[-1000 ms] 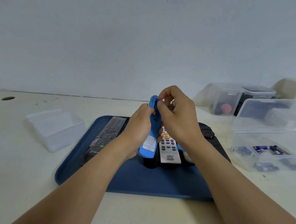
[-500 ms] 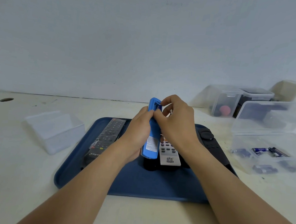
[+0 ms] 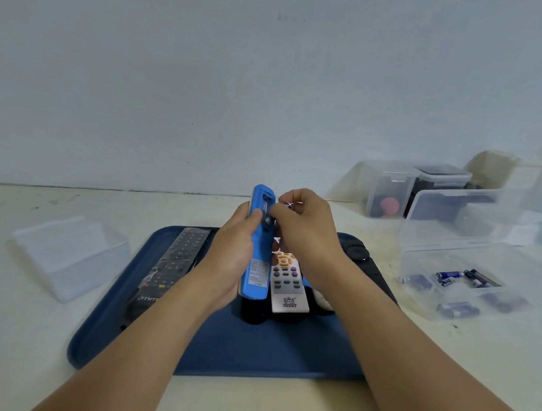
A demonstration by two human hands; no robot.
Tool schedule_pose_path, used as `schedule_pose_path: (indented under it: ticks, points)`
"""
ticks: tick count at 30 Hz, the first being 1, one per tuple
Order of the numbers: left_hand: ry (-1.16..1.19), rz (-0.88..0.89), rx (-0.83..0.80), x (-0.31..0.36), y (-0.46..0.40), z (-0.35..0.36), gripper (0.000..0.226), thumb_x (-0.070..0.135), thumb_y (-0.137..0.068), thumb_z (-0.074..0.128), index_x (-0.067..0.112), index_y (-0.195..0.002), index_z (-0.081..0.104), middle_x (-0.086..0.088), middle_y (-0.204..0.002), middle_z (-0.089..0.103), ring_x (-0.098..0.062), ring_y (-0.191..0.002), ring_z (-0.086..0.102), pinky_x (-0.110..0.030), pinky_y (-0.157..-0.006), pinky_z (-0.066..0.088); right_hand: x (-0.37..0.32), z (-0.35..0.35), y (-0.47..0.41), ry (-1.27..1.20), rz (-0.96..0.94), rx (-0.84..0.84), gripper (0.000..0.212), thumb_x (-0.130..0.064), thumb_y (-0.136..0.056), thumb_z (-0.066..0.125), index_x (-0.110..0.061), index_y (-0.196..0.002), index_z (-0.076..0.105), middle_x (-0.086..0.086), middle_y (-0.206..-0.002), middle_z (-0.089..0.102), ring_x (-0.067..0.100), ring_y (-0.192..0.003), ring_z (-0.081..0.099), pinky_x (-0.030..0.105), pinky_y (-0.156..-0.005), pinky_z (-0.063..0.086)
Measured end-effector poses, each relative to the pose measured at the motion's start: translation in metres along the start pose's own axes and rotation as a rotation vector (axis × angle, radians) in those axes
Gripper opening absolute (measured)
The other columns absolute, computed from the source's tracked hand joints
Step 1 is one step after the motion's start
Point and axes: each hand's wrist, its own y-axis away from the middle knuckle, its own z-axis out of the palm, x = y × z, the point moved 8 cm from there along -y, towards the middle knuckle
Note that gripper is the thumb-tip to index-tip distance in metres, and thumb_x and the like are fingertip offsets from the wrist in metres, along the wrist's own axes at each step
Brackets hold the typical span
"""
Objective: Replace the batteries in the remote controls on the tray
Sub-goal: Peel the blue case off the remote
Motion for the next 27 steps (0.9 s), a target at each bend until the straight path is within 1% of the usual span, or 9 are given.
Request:
schedule_pose_path:
  ticks: [4, 7, 11, 15, 17, 19, 22, 23, 27]
  points:
    - [0.160, -0.058, 0.014, -0.001, 0.001, -0.001, 0.021, 0.027, -0.109, 0.041, 0.012, -0.107, 0.055, -0.011, -0.084, 0.062, -0.021, -0.059, 0.055, -0.031, -0.054, 0.048, 0.018, 0.003, 0.001, -0.826, 0.444, -0.080, 0.015, -0.004, -0.092, 0.039, -0.007, -0.080, 0.048, 0.004, -0.066, 0.037, 0.008, -0.035, 0.026, 0.016, -0.028, 0.023]
    - [0.244, -0.113, -0.004, -0.005, 0.004, 0.006, 0.021, 0.028, -0.108, 0.043, 0.011, -0.111, 0.054, -0.012, -0.082, 0.062, -0.019, -0.056, 0.057, -0.029, -0.051, 0.049, 0.017, -0.003, 0.006, -1.084, 0.552, -0.071, 0.020, -0.005, -0.094, 0.037, -0.007, -0.078, 0.048, 0.004, -0.071, 0.037, 0.010, -0.036, 0.035, 0.015, -0.030, 0.032]
    - [0.280, -0.178, -0.071, -0.012, 0.013, 0.023, 0.032, 0.030, -0.107, 0.044, 0.010, -0.130, 0.054, -0.011, -0.079, 0.067, -0.019, -0.059, 0.058, -0.028, -0.051, 0.051, 0.006, -0.030, 0.026, -1.023, 0.506, 0.043, 0.016, 0.001, -0.100, 0.041, -0.002, -0.091, 0.054, 0.007, -0.075, 0.041, 0.012, -0.041, 0.044, 0.016, -0.034, 0.042]
    - [0.262, -0.181, -0.164, -0.017, 0.025, 0.041, 0.021, 0.028, -0.108, 0.044, 0.012, -0.115, 0.054, -0.010, -0.079, 0.068, -0.021, -0.059, 0.059, -0.029, -0.050, 0.051, 0.010, -0.106, 0.061, -0.932, 0.429, 0.255, 0.021, 0.004, -0.098, 0.033, -0.005, -0.087, 0.049, 0.002, -0.069, 0.031, 0.008, -0.041, 0.031, 0.014, -0.031, 0.025]
    - [0.231, -0.170, -0.194, -0.015, 0.029, 0.048, 0.023, 0.029, -0.108, 0.043, 0.010, -0.111, 0.055, -0.010, -0.077, 0.067, -0.020, -0.056, 0.059, -0.027, -0.048, 0.051, 0.005, -0.154, 0.071, -0.856, 0.389, 0.406, 0.021, 0.004, -0.095, 0.034, -0.009, -0.082, 0.044, 0.002, -0.068, 0.029, 0.010, -0.047, 0.029, 0.016, -0.038, 0.026]
    - [0.215, -0.180, -0.221, -0.013, 0.036, 0.056, 0.027, 0.031, -0.108, 0.042, 0.009, -0.116, 0.056, -0.011, -0.076, 0.064, -0.019, -0.052, 0.059, -0.026, -0.044, 0.049, -0.007, -0.192, 0.075, -0.725, 0.371, 0.524, 0.010, -0.008, -0.096, 0.042, -0.008, -0.089, 0.050, 0.005, -0.078, 0.035, 0.014, -0.062, 0.035, 0.019, -0.053, 0.037]
    - [0.217, -0.179, -0.212, -0.012, 0.038, 0.056, 0.028, 0.031, -0.108, 0.042, 0.008, -0.116, 0.056, -0.011, -0.076, 0.064, -0.018, -0.052, 0.059, -0.026, -0.043, 0.048, -0.028, -0.215, 0.077, -0.495, 0.408, 0.624, 0.049, -0.033, -0.096, 0.051, -0.005, -0.135, 0.048, 0.008, -0.113, 0.044, 0.019, -0.099, 0.047, 0.030, -0.088, 0.040]
    - [0.229, -0.175, -0.189, -0.015, 0.037, 0.052, 0.026, 0.030, -0.108, 0.043, 0.008, -0.112, 0.056, -0.011, -0.077, 0.065, -0.019, -0.054, 0.059, -0.027, -0.044, 0.049, -0.031, -0.217, 0.077, -0.434, 0.405, 0.629, 0.054, -0.039, -0.096, 0.050, -0.008, -0.140, 0.045, 0.007, -0.121, 0.045, 0.018, -0.108, 0.050, 0.032, -0.096, 0.039]
    - [0.305, -0.147, -0.110, -0.009, 0.036, 0.039, 0.027, 0.034, -0.105, 0.049, 0.010, -0.116, 0.055, -0.011, -0.081, 0.067, -0.020, -0.059, 0.057, -0.028, -0.048, 0.050, -0.061, -0.208, 0.093, -0.403, 0.319, 0.628, 0.032, -0.044, -0.096, 0.049, -0.015, -0.109, 0.054, 0.000, -0.104, 0.049, 0.012, -0.083, 0.051, 0.024, -0.083, 0.037]
